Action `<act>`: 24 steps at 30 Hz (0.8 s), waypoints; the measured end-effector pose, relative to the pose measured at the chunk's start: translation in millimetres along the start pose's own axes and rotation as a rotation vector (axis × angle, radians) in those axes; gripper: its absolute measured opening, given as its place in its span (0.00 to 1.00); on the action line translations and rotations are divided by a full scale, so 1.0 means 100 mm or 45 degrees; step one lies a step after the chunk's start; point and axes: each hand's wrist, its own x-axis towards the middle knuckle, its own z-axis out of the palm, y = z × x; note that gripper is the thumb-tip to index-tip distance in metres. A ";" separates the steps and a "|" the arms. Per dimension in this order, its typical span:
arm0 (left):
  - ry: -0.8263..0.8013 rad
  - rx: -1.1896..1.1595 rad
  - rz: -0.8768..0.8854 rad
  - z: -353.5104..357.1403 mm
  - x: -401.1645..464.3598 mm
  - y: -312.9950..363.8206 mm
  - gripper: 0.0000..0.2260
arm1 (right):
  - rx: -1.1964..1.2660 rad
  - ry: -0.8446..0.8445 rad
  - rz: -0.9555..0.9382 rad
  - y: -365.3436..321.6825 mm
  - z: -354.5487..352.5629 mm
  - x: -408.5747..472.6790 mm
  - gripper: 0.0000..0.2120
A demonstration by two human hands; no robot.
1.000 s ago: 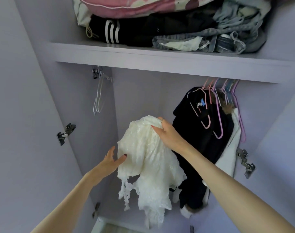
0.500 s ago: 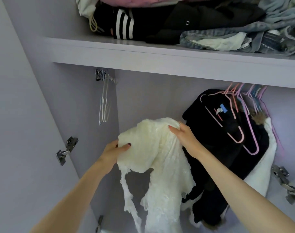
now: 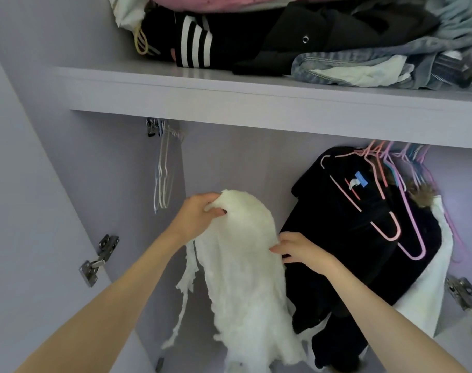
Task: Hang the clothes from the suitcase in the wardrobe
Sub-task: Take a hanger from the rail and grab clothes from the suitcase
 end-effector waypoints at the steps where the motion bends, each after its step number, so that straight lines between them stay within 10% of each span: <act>1: -0.039 0.066 0.027 0.04 0.02 0.01 0.09 | 0.030 -0.046 -0.031 -0.04 -0.02 0.00 0.20; 9: -0.187 0.262 0.136 0.27 0.15 0.14 0.04 | 0.219 -0.273 -0.132 -0.27 0.13 0.07 0.33; 24: -0.010 0.304 -0.115 0.30 0.05 -0.13 0.02 | 0.164 -0.217 -0.376 -0.50 0.12 0.21 0.12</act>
